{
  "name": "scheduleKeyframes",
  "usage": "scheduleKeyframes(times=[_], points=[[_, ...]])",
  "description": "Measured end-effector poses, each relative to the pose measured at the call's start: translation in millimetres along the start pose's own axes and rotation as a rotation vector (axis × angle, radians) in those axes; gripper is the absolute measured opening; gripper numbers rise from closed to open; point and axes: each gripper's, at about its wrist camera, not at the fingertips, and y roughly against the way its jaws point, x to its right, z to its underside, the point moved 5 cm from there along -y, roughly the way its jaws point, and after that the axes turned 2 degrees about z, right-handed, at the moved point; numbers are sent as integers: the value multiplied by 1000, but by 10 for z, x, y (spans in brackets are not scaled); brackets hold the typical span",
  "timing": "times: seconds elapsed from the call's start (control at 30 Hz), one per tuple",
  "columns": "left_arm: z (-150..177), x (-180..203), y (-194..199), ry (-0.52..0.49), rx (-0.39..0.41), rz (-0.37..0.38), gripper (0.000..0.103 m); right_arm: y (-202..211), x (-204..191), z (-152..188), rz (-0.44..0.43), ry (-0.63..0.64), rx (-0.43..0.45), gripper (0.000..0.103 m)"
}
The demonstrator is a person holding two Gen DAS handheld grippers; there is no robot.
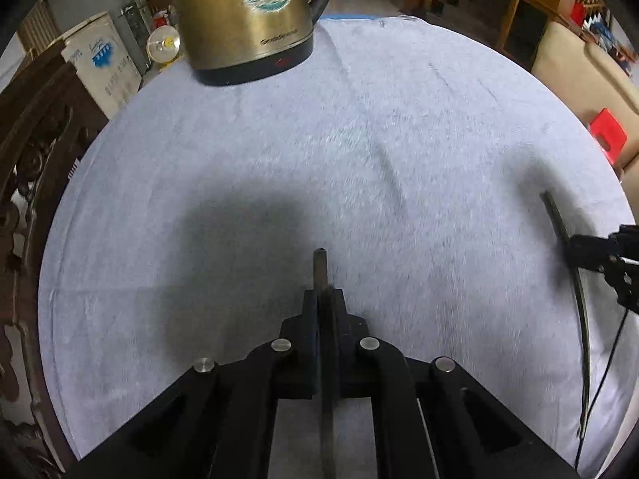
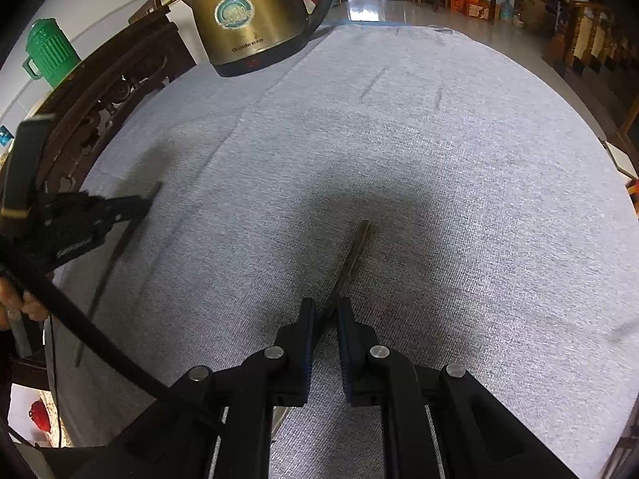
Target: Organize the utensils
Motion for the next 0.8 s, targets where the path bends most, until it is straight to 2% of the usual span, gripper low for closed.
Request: scheduleKeyframes(times=[0.13, 0.17, 0.2, 0.27, 0.33, 0.47, 0.5, 0.57, 0.63, 0.7, 0.73, 0.8], points=[[64, -28, 36, 18, -13, 4, 9, -37, -4, -65, 5, -24, -71, 13], [58, -33, 37, 20, -17, 1, 17, -49, -2, -86, 8, -30, -98, 14], [47, -41, 34, 25, -20, -3, 29, -59, -1, -108, 12, -38, -126, 16], [10, -69, 11, 52, -24, 2, 42, -73, 7, -176, 32, -58, -176, 30], [-17, -81, -4, 78, -26, 17, 42, -59, 25, -260, 70, -71, -180, 52], [-82, -69, -44, 83, -10, 17, 42, -143, 36, -389, 78, -127, -217, 54], [-104, -66, -55, 84, -6, 23, 42, -183, 41, -392, 82, -141, -233, 52], [-129, -92, -82, 80, 1, 25, 41, -210, -2, -430, 119, -124, -227, 40], [-128, -94, -78, 65, 12, 16, 32, -224, -44, -439, 157, -106, -221, 33], [-104, -51, -31, 68, 16, 26, 14, -234, -84, -440, 186, -86, -211, 24], [-103, -56, -28, 72, 18, 31, 11, -235, -93, -444, 194, -84, -203, 15], [-79, -68, -9, 78, 23, 35, 5, -235, -103, -439, 184, -89, -190, 10]])
